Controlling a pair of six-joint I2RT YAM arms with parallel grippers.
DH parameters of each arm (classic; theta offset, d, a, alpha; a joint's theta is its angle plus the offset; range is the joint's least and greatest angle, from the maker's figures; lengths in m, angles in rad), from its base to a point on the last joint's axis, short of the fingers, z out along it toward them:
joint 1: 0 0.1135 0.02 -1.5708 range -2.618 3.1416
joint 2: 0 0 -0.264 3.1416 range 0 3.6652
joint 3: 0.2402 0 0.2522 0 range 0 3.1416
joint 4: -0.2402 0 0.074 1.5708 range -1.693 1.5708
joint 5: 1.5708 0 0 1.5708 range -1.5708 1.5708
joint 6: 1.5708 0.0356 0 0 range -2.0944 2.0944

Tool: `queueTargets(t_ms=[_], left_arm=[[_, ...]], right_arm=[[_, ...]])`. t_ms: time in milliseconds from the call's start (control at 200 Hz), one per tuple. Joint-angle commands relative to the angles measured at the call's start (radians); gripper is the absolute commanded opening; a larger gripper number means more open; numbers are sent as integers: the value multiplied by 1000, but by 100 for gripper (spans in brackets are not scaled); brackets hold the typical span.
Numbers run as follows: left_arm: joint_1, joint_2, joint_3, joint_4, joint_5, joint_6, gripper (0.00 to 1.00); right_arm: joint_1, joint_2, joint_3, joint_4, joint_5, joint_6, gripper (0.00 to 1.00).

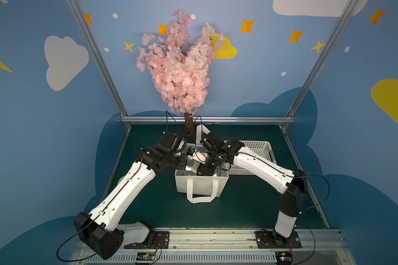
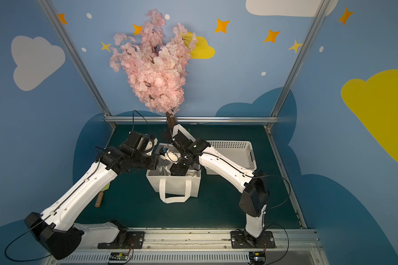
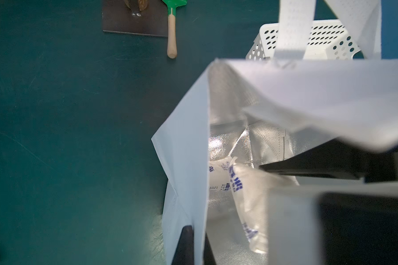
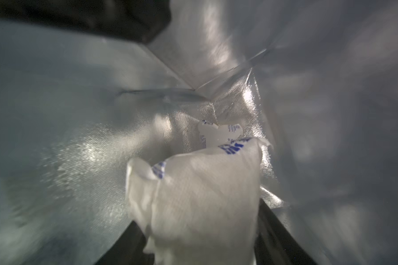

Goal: Place the ice pack in the delivery bag
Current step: Place the ice pack in the delivery bag, then pick up the ice pack from the bin.

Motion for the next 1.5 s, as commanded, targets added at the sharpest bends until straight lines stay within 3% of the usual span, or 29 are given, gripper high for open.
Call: queueTargets(t_ms=[0, 175, 290, 365, 506, 876, 1176, 1492], left_arm=[[4, -9, 24, -5, -10, 16, 3], [3, -8, 14, -4, 0, 8, 3], [4, -5, 14, -2, 6, 6, 3], [4, -6, 15, -2, 4, 5, 3], [5, -3, 15, -2, -1, 8, 3], [8, 10, 19, -2, -30, 26, 3], [20, 27, 26, 5, -29, 38, 3], [27, 41, 45, 0, -16, 43, 3]], right_arm=[[5, 28, -6, -17, -14, 8, 47], [1, 117, -23, -14, -4, 36, 53], [-1, 153, 4, -37, 6, 37, 74], [-7, 146, 18, -45, 9, 42, 78], [-27, 94, 32, -51, 4, 45, 87], [-121, -164, 64, -90, 52, 57, 93], [-328, -373, -3, -29, -10, 144, 96], [-630, -512, -368, 293, -26, 409, 99]])
